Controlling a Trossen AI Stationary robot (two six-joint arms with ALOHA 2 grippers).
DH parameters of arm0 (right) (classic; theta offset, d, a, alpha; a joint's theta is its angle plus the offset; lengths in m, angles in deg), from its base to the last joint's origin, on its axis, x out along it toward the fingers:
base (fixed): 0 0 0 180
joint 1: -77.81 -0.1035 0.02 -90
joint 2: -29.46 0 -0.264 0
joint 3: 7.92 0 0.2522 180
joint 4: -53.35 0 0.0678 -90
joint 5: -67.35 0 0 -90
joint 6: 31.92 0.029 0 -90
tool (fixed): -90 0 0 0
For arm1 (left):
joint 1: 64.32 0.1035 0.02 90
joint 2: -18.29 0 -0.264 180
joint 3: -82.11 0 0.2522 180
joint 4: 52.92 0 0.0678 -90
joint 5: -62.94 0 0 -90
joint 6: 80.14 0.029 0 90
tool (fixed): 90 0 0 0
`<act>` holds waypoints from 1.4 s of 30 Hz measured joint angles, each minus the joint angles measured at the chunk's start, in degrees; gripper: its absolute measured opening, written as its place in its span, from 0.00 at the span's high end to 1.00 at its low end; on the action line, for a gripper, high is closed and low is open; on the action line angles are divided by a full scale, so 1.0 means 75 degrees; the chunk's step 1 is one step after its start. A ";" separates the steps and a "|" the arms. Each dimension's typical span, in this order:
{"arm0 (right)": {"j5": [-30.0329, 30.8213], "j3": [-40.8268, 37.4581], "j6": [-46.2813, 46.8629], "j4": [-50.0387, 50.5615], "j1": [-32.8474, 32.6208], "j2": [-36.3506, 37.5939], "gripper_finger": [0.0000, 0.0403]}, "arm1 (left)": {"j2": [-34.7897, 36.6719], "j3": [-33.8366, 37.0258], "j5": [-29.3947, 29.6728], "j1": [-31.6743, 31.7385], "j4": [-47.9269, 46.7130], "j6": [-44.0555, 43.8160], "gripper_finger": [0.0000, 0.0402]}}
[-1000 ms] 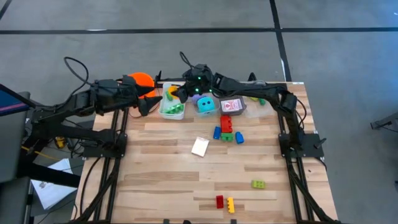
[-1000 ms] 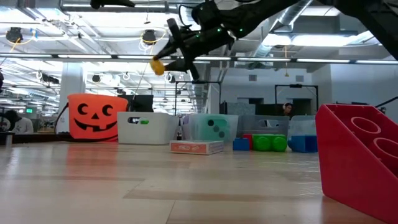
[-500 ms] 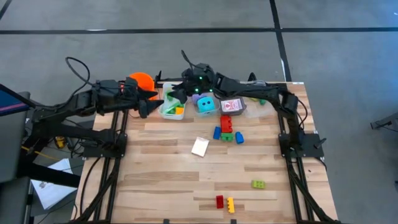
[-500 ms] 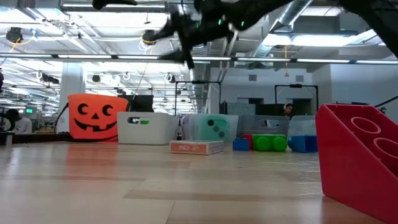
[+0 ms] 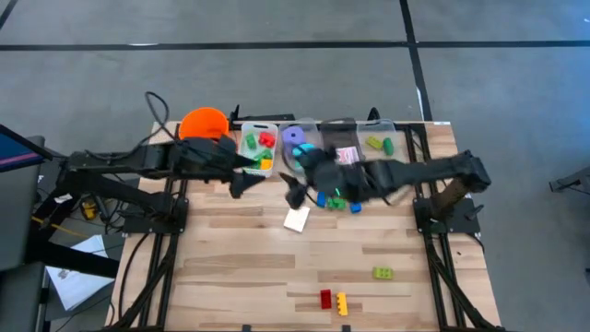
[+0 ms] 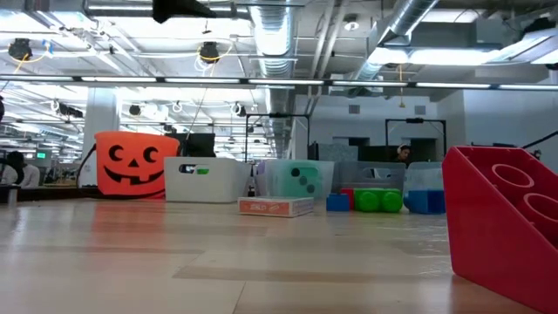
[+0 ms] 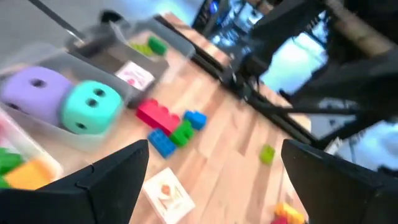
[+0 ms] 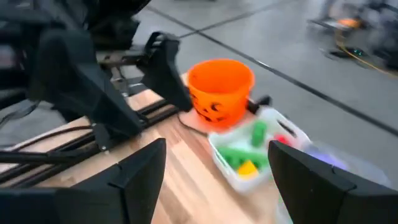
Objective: Pick & Place Toys
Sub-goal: Put the 1 stud blue game piece into the white bin
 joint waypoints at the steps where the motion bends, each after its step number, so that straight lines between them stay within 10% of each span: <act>1: 0.0456 0.0000 0.0510 0.0346 -0.0304 0.0091 0.32 | -0.0143 0.0000 -0.0011 -0.0098 0.0055 0.0007 0.10; 8: 0.1672 -0.0004 0.5568 0.3508 -0.1949 0.0271 0.32 | -0.1358 0.0000 -0.0055 -0.0581 0.0854 0.0400 0.10; 16: -0.0083 -0.0013 0.9984 0.7741 -0.2654 -0.0352 0.32 | -0.2558 0.0003 -0.1125 -0.0994 0.2431 -0.0334 0.10; 32: -0.0171 -0.0600 0.7577 0.7531 -0.2153 -0.1132 0.32 | -0.3271 0.0006 -0.1109 -0.1250 0.5155 -0.1398 0.10; 42: -0.0509 -0.3975 0.7984 0.5332 -0.2246 0.1194 0.32 | -0.2455 0.0002 -0.1119 -0.1068 0.4800 -0.0203 0.10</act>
